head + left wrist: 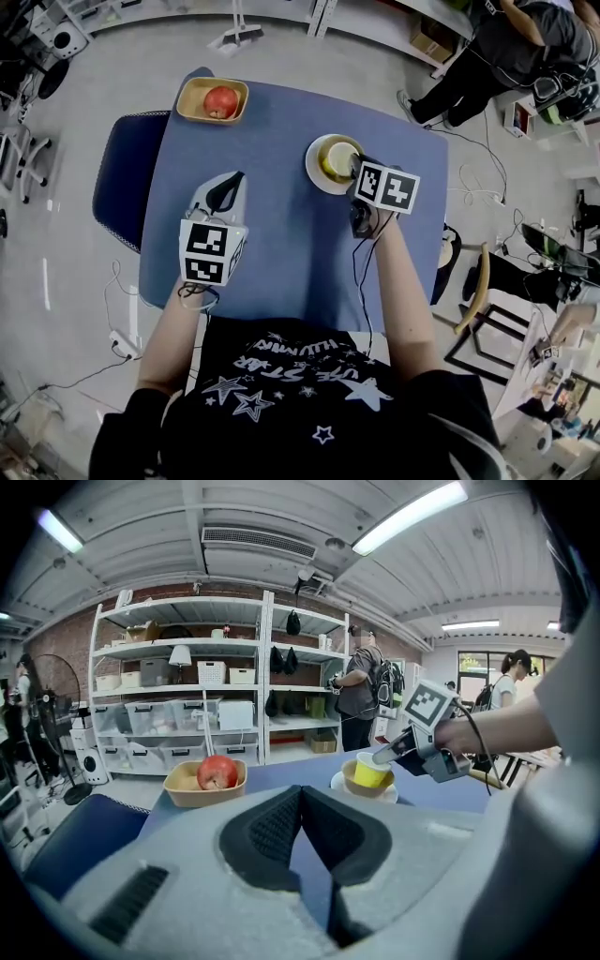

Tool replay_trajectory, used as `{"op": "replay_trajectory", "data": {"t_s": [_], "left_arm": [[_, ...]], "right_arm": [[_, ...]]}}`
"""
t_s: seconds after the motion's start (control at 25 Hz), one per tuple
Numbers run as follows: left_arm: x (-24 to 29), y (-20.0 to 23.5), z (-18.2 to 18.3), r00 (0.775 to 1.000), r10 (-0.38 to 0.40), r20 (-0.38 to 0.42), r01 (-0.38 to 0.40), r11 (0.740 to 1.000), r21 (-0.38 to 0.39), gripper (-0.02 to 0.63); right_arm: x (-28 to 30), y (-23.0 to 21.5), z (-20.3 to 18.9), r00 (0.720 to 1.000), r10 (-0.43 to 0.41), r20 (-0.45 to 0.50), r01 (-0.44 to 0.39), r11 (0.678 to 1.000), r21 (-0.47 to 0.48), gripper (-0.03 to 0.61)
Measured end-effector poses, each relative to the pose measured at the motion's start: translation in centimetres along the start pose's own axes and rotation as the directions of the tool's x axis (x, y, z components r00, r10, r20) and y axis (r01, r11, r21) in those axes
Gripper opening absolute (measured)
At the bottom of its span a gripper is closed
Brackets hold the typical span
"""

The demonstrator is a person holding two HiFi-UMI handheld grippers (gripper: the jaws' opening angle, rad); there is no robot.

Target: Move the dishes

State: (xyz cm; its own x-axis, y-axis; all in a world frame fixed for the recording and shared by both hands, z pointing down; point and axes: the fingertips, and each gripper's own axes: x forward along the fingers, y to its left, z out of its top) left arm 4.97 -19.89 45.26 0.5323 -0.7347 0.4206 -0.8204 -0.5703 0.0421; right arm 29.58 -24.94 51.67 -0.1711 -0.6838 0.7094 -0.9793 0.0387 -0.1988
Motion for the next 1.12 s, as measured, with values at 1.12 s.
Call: {"op": "replay_trajectory", "data": {"t_s": [1.12], "left_arm": [[2.6, -1.9, 3.7, 0.999, -0.027, 0.044, 0.025, 0.999, 0.038, 0.02]], "right_arm": [[-5.3, -6.3, 5.7, 0.991, -0.083, 0.106, 0.084, 0.996, -0.014, 0.034]]}}
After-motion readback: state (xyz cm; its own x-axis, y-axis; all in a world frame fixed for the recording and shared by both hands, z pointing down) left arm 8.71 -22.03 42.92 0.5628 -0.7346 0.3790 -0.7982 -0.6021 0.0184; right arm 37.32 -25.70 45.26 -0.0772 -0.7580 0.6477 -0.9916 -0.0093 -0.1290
